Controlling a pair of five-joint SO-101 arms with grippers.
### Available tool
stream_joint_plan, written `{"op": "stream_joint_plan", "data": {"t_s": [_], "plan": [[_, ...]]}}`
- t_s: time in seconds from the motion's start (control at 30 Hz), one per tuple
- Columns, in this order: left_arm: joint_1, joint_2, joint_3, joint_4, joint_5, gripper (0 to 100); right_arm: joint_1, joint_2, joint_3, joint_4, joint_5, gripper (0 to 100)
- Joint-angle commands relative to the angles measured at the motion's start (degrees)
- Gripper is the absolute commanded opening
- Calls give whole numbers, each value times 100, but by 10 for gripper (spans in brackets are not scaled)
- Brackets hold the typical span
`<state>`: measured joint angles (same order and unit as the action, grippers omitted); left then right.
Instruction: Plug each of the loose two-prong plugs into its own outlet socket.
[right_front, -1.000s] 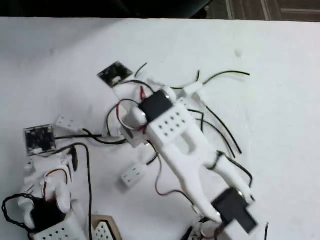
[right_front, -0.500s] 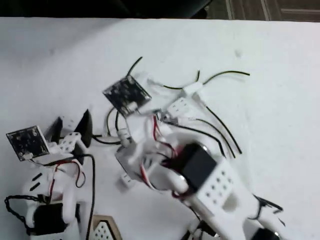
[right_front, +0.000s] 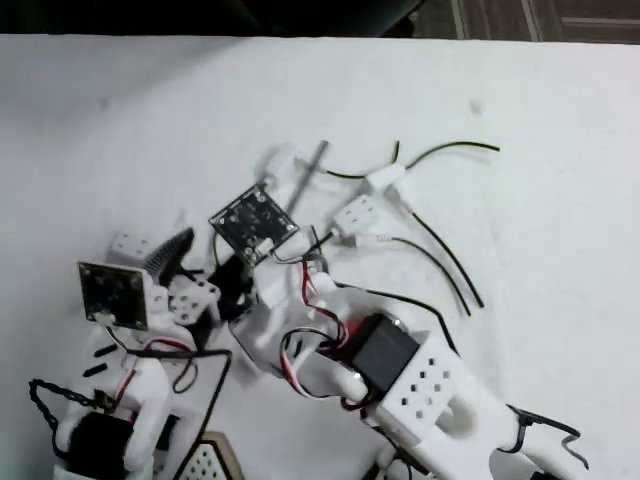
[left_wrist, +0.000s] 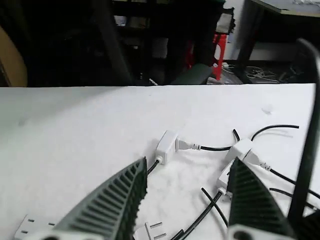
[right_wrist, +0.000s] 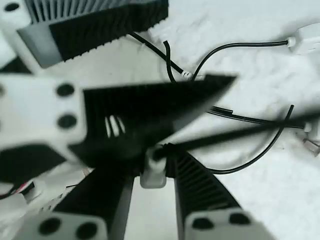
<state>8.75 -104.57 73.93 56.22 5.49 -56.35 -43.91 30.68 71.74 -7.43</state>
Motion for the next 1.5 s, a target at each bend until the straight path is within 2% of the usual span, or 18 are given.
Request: {"op": "stream_joint_plan", "data": {"t_s": [0.0, 0.2, 0.43, 0.53, 0.73, 0.93, 1.13, 1.3, 1.47], "plan": [[470, 22, -413, 325, -202, 264, -40, -163, -53, -189, 79, 17], [435, 22, -633, 615, -369, 264, 154, -163, -53, -163, 70, 17], [-892, 31, -642, 791, -501, 267, 1147, -233, -53, 224, 35, 17], [-1174, 40, -615, 1213, -1495, 268, 1675, -303, -18, 374, 35, 17], [-998, 57, -422, 1960, -2593, 270, 2914, -743, 914, -66, 35, 17], [-734, 57, 35, 2268, -3042, 341, 3811, -1297, 1811, -743, 88, 17], [-462, 163, 53, 2312, -3279, 343, 4840, -1446, 1873, -796, 457, 17], [-259, 1552, -334, 2136, -3534, 344, 5323, -1464, 1864, -796, 457, 17], [127, 3292, -914, 2171, -4255, 343, 5569, -1473, 1864, -796, 457, 17]]}}
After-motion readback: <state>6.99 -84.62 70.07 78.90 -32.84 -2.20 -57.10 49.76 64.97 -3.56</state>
